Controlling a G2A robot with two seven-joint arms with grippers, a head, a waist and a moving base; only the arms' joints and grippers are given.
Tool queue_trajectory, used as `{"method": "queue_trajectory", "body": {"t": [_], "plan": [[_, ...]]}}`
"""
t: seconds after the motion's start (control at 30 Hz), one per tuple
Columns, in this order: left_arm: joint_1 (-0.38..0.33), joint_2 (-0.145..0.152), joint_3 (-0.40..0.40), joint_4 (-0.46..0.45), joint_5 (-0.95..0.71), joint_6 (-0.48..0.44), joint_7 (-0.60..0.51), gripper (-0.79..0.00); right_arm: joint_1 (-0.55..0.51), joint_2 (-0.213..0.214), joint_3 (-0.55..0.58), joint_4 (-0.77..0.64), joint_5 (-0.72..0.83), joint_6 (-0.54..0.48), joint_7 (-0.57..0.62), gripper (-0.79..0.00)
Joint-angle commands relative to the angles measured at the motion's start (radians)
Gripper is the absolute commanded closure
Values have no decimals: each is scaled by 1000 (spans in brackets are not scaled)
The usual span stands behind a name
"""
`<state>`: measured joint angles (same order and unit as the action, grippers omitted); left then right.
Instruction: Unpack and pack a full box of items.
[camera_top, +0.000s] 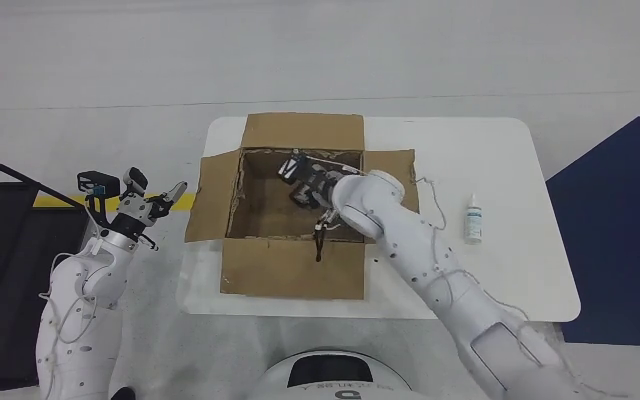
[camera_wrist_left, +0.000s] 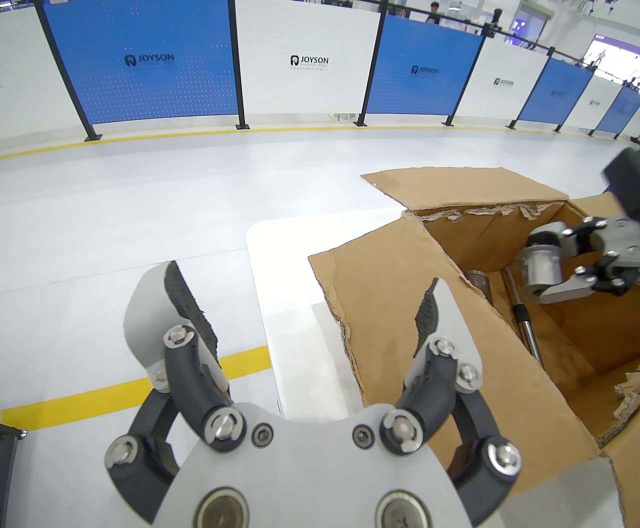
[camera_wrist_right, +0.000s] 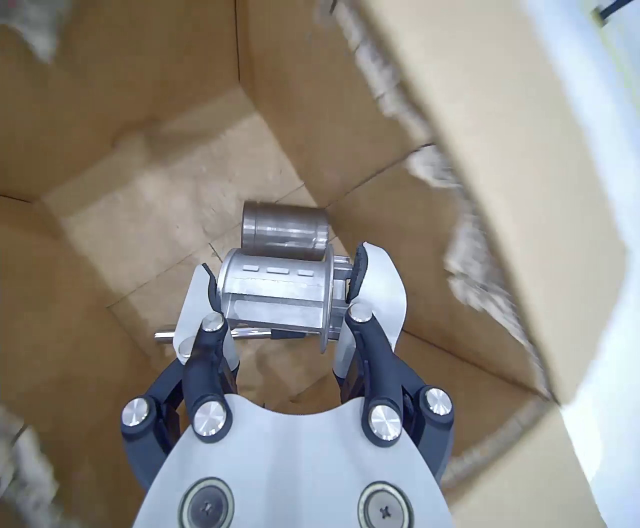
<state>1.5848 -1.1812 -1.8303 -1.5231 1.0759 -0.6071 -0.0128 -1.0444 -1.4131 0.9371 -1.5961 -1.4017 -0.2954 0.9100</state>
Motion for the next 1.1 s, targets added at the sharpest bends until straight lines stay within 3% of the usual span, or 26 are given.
{"method": "queue_trajectory", "body": {"t": [0.0,0.23,0.57,0.7,0.87,1.07], "plan": [[0,0,0,0,0,0,0,-785,-97,25,102,-133,-10,-31,-58,0],[0,0,0,0,0,0,0,-785,-292,69,319,-343,-3,-85,-218,0],[0,0,0,0,0,0,0,-785,-547,101,646,-504,121,-42,-348,0],[0,0,0,0,0,0,0,-785,-651,108,822,-497,243,-20,-429,0],[0,0,0,0,0,0,0,-785,-759,106,979,-443,363,85,-490,0],[0,0,0,0,0,0,0,-785,-797,111,1106,-285,554,23,-508,0]]}}
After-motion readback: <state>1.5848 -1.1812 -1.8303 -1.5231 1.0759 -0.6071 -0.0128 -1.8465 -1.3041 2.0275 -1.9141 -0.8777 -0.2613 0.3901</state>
